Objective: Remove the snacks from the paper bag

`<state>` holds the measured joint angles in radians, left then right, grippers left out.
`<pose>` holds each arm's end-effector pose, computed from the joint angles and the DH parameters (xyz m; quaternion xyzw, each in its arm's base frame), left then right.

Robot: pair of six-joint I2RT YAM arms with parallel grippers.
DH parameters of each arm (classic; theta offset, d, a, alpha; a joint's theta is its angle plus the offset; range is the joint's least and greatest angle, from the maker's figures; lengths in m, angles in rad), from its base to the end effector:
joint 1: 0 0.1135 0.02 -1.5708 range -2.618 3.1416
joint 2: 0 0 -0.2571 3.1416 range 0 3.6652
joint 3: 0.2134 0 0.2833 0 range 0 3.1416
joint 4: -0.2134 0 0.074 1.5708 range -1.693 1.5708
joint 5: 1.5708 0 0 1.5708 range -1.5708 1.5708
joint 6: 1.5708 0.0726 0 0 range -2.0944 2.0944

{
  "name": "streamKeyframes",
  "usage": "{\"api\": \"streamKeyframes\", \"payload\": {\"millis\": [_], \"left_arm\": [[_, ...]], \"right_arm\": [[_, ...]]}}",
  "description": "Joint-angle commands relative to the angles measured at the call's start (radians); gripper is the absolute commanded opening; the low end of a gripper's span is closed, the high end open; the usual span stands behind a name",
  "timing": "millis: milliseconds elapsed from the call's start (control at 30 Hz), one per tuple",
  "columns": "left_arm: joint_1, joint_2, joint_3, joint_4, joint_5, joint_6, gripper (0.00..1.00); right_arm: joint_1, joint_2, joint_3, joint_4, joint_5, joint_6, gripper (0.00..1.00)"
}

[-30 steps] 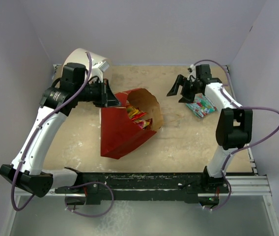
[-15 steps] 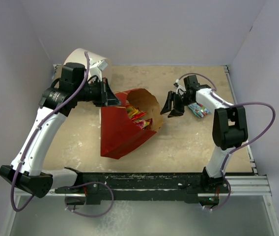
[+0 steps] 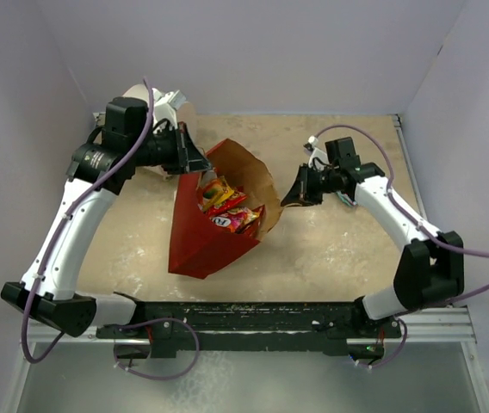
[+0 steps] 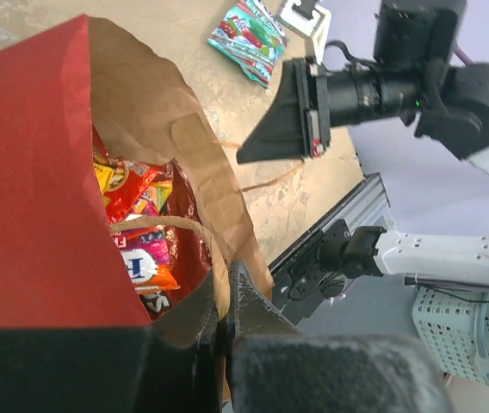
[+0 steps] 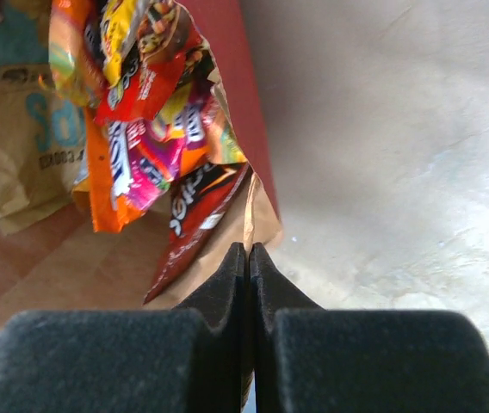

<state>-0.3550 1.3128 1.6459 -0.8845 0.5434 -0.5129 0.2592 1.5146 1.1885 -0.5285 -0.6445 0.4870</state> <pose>0.2799 -0.1438 0.4380 0.0642 0.8486 -0.4102 0.3280 0.3501 0.1380 0.2387 -0.0093 0.8952 0.3974 0.2015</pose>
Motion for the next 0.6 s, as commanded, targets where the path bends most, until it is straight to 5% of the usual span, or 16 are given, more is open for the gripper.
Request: {"api": "streamKeyframes", "payload": {"millis": [0, 367, 567], "left_arm": [[-0.001, 0.025, 0.063, 0.056, -0.011, -0.022, 0.00], [-0.002, 0.029, 0.056, 0.140, 0.077, -0.149, 0.00], [0.006, 0.006, 0.071, -0.057, 0.021, -0.109, 0.00]], "right_arm": [[0.066, -0.103, -0.075, 0.072, -0.055, 0.112, 0.00], [0.218, -0.305, -0.126, 0.114, 0.016, 0.202, 0.01], [0.231, -0.336, -0.140, 0.144, -0.019, 0.172, 0.09]]}}
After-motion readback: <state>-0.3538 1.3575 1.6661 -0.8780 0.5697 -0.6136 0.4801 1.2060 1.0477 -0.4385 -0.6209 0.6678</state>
